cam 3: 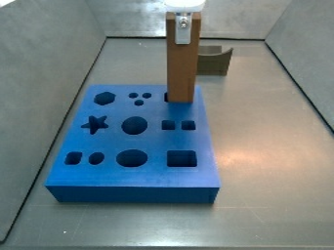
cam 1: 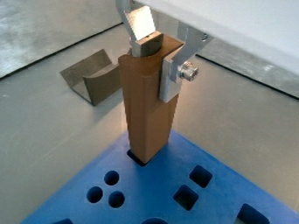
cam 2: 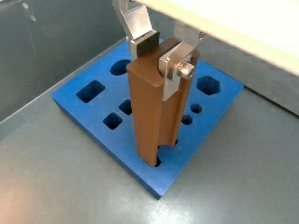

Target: Insert the arch object.

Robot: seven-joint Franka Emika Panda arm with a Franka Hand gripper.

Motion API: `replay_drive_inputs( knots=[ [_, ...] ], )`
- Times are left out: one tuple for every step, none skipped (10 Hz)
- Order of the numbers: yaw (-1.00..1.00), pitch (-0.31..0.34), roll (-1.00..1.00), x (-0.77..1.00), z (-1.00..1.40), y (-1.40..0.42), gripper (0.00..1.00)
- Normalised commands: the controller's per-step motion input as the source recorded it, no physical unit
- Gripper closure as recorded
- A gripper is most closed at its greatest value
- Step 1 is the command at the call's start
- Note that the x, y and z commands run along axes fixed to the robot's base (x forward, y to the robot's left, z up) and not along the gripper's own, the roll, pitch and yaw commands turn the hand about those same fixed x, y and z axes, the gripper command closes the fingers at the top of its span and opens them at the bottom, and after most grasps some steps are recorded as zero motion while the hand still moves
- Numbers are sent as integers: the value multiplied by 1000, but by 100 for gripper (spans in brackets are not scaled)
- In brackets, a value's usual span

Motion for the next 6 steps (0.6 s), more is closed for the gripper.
replay_drive_inputs(
  knots=[
    [151, -10, -114, -191, -169, 57, 100],
    [89, 0, -104, -206, -149, 100, 100],
    [31, 0, -97, -140, -146, 43, 100],
    [0, 0, -70, 131, -269, 0, 100],
    [0, 0, -83, 189, -303, 0, 100],
    [0, 0, -114, 146, -306, 40, 100]
  ],
)
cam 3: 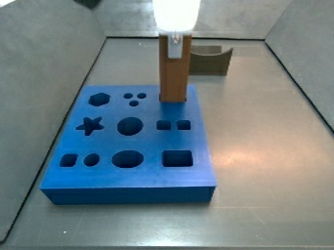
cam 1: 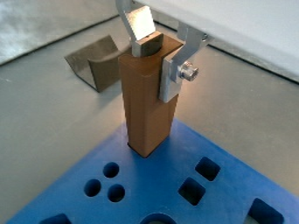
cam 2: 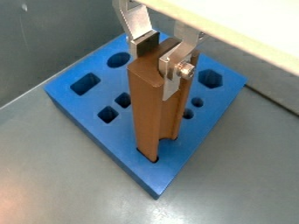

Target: Insert the arch object.

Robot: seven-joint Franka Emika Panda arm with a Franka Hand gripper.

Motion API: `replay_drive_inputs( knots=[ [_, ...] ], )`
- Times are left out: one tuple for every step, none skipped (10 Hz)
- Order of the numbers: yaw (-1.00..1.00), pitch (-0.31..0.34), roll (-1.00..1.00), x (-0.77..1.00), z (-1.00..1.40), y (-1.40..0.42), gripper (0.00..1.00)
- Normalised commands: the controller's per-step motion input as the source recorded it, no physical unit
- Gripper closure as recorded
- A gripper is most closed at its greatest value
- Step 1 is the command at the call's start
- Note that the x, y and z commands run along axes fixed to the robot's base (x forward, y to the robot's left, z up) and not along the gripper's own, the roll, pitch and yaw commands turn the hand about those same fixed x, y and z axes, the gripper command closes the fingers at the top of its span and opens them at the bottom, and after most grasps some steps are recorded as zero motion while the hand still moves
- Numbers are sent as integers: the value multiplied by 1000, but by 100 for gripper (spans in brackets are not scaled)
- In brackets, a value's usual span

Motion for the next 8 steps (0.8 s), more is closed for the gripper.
replay_drive_inputs(
  knots=[
    [0, 0, -143, 100, -283, 71, 100],
    [0, -34, -147, 14, -277, 66, 100],
    [0, -73, -163, 0, -286, 83, 100],
    [0, -103, -173, 0, -346, 91, 100],
    [0, -104, -173, 0, -360, 89, 100],
    [0, -66, -94, 0, -177, 51, 100],
    [0, -73, -104, 0, -63, 43, 100],
    [0, 0, 0, 0, 0, 0, 100]
  ],
)
